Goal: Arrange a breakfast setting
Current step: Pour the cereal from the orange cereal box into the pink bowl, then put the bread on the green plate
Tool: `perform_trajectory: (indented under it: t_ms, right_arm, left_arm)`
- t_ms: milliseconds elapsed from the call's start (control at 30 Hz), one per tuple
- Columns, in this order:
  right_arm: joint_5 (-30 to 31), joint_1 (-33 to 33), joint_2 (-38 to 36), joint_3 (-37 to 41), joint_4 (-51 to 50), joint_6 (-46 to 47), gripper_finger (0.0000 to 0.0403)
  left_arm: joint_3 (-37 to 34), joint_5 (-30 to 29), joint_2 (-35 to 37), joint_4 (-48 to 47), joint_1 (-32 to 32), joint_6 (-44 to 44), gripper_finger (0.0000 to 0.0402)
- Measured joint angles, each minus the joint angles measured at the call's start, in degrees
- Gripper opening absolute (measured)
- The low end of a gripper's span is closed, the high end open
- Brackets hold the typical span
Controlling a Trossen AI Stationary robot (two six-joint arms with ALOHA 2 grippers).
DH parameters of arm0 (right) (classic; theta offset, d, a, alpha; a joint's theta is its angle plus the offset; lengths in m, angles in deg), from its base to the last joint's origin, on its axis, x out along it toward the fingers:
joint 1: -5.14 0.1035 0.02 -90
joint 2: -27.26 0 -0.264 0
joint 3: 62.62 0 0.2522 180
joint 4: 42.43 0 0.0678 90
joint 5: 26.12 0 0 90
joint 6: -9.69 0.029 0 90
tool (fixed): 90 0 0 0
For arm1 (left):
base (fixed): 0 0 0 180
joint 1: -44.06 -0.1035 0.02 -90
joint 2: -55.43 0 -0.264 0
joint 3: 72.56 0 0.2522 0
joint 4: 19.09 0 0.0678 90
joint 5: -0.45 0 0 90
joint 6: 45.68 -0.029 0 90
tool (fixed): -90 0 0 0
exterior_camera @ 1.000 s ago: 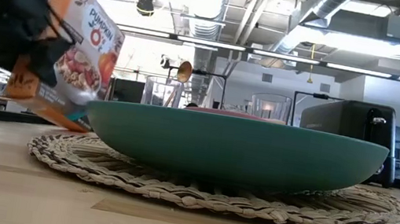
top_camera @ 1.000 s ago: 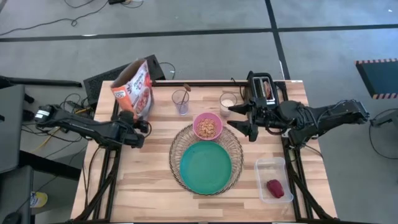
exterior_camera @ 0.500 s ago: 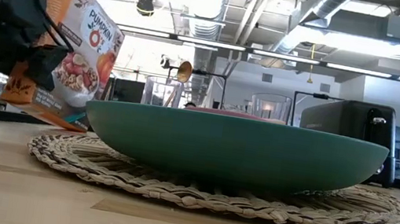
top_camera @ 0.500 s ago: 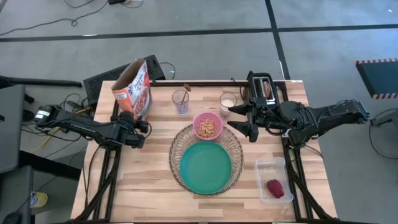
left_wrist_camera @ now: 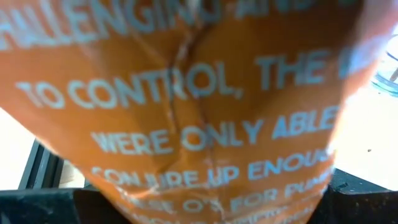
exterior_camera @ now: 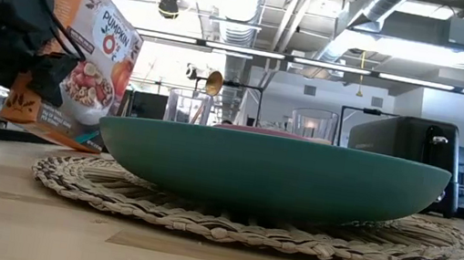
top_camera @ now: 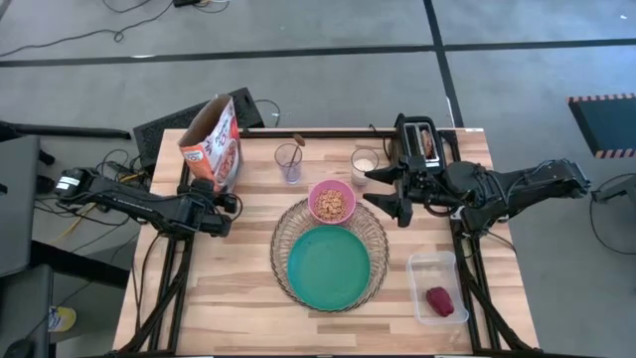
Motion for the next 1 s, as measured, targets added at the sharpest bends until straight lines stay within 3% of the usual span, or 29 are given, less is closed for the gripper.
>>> perform_trajectory:
  t_ms: [267, 600, 1000]
  right_arm:
    - [0.0, 0.0, 0.0, 0.0, -0.6, 0.4, 0.0372]
    - [0.0, 0.0, 0.0, 0.0, -0.6, 0.4, 0.0372]
    - [-0.1, 0.0, 0.0, 0.0, -0.5, 0.4, 0.0372]
  left_arm:
    - [0.0, 0.2, 0.0, -0.1, 0.0, 0.0, 0.0244]
    - [0.0, 6.2, 0.0, 0.1, 0.1, -2.4, 0.0329]
    - [0.7, 9.7, 0.1, -0.2, 0.0, -6.9, 0.0336]
